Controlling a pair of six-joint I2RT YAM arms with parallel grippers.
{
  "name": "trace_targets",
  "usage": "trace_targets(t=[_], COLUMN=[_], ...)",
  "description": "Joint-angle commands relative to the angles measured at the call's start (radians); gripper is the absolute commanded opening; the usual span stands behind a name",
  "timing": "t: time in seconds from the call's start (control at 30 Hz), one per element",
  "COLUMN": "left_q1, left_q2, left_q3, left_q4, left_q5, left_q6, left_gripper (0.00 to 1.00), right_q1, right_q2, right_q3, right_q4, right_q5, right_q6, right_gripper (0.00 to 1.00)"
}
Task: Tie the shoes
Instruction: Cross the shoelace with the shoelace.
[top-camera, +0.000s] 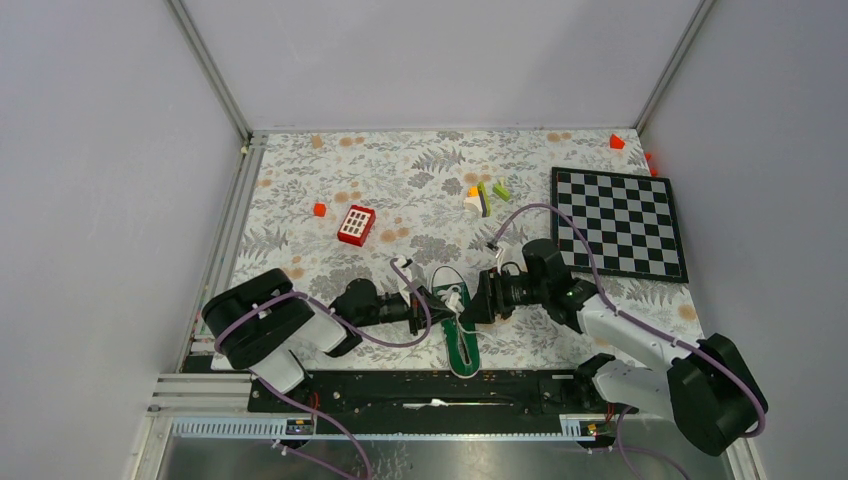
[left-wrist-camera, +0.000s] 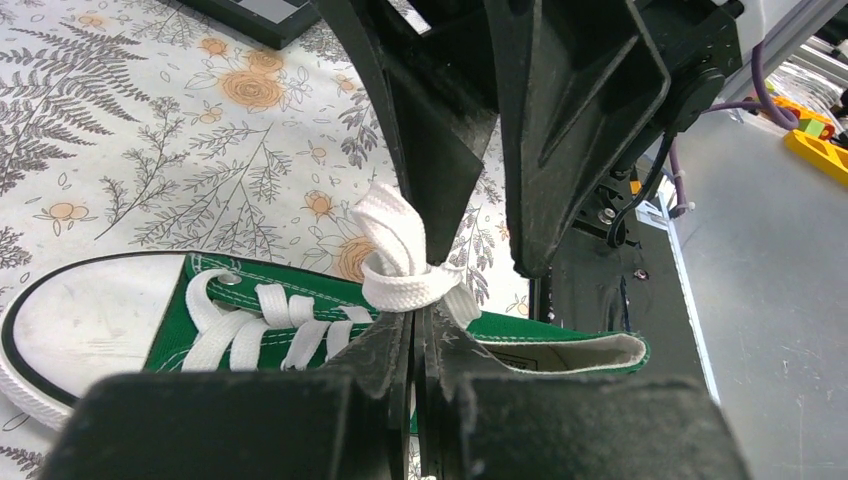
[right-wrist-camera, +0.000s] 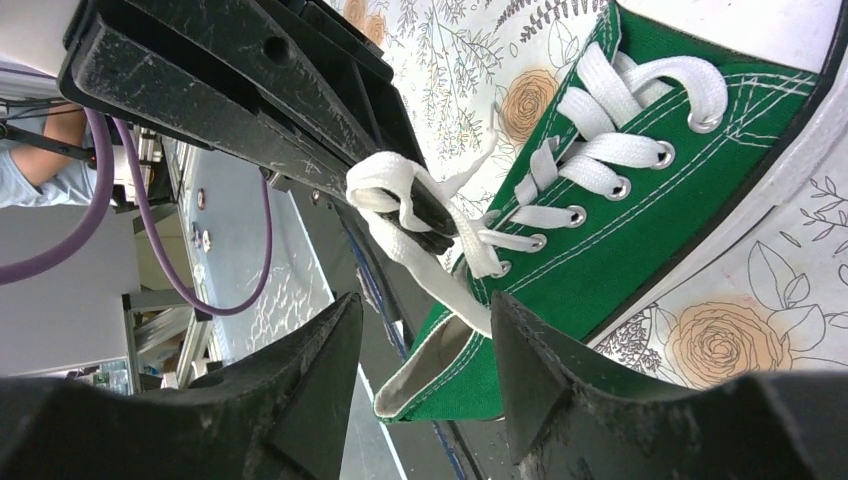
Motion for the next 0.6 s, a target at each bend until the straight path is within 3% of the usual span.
trace_targets(t=[0.0,0.23,0.57], left_q1=[0.007,0.007,0.008], left_q2=[-0.006,-0.005,-0.007], left_q3=[0.024,0.03,0.037], left_q4=[0.072,0.068,0.057], left_q5=[0.079,0.083,0.084], left_q6=[0.006,0.001,-0.004], left_gripper=[0.0,0.0,0.0], right_q1=[-0.006,-0.006,-0.009], right_q2=[0.017,0.062,0.097], right_q3=[0.003,-0.008,0.005], right_q4=[0.049,0.117,0.159], right_q5=[-0.042,0.004,0.008], right_q6=[-0.037,-0.024,-0.016], right_gripper=[0.57,0.55,0.41])
